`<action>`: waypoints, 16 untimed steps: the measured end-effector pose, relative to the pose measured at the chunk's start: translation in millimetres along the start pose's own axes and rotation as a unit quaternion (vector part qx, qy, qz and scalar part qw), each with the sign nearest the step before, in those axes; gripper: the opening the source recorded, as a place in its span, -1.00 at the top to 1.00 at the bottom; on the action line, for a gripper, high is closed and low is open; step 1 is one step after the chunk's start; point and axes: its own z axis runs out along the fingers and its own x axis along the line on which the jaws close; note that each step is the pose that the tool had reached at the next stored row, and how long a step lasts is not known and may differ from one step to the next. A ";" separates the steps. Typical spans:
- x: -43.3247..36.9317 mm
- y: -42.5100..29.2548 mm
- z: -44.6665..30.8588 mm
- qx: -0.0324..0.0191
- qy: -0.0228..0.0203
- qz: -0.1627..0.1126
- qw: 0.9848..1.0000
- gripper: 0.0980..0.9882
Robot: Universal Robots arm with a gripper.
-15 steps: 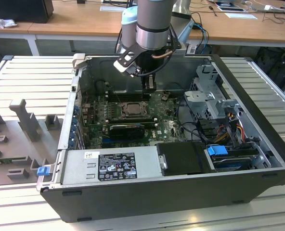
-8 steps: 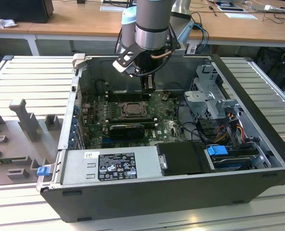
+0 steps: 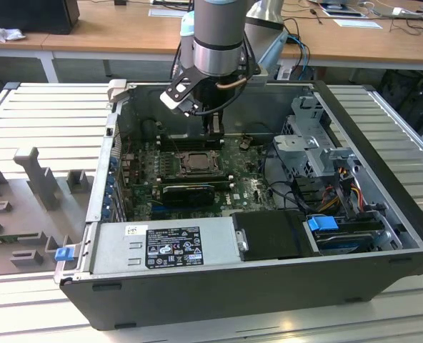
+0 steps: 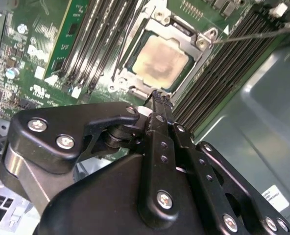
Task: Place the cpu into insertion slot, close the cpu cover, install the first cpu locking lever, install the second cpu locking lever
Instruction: 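Close the cpu cover, then install the first cpu locking lever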
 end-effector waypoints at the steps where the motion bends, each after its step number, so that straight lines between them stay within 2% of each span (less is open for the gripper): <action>1: 0.0 -0.9 1.4 0.000 0.000 0.000 1.000 0.98; 3: -0.1 -4.1 3.9 0.000 0.000 0.000 1.000 0.98; 7: 0.0 -12.3 4.4 0.000 0.000 0.000 1.000 0.98; 16: 0.2 -21.5 4.2 0.000 0.000 0.000 1.000 0.98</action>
